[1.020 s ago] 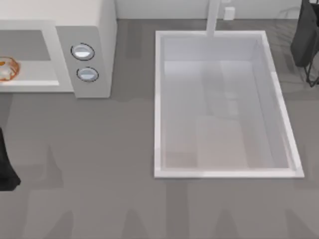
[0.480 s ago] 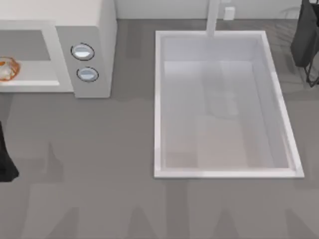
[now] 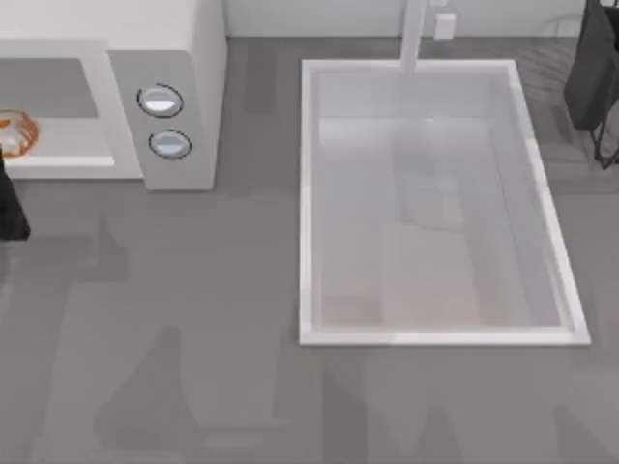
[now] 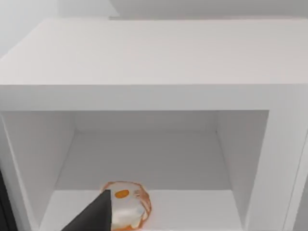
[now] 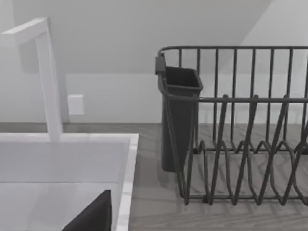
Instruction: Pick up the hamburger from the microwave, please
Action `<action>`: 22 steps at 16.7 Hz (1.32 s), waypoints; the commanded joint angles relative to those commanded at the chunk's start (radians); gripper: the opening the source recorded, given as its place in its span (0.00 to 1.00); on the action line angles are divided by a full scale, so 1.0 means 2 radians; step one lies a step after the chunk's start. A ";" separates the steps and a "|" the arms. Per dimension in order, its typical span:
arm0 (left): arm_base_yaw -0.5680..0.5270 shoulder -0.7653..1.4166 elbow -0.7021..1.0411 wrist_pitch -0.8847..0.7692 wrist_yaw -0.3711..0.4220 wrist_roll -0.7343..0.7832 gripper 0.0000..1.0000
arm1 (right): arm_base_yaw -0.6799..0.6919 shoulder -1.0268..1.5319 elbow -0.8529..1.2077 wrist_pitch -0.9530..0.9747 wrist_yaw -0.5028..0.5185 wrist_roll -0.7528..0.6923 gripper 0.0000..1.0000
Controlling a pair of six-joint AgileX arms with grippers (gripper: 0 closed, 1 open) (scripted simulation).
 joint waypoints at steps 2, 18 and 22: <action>0.008 0.101 0.040 0.047 0.009 0.004 1.00 | 0.000 0.000 0.000 0.000 0.000 0.000 1.00; 0.063 0.802 0.315 0.370 0.073 0.028 1.00 | 0.000 0.000 0.000 0.000 0.000 0.000 1.00; 0.066 0.847 0.333 0.391 0.077 0.030 1.00 | 0.000 0.000 0.000 0.000 0.000 0.000 1.00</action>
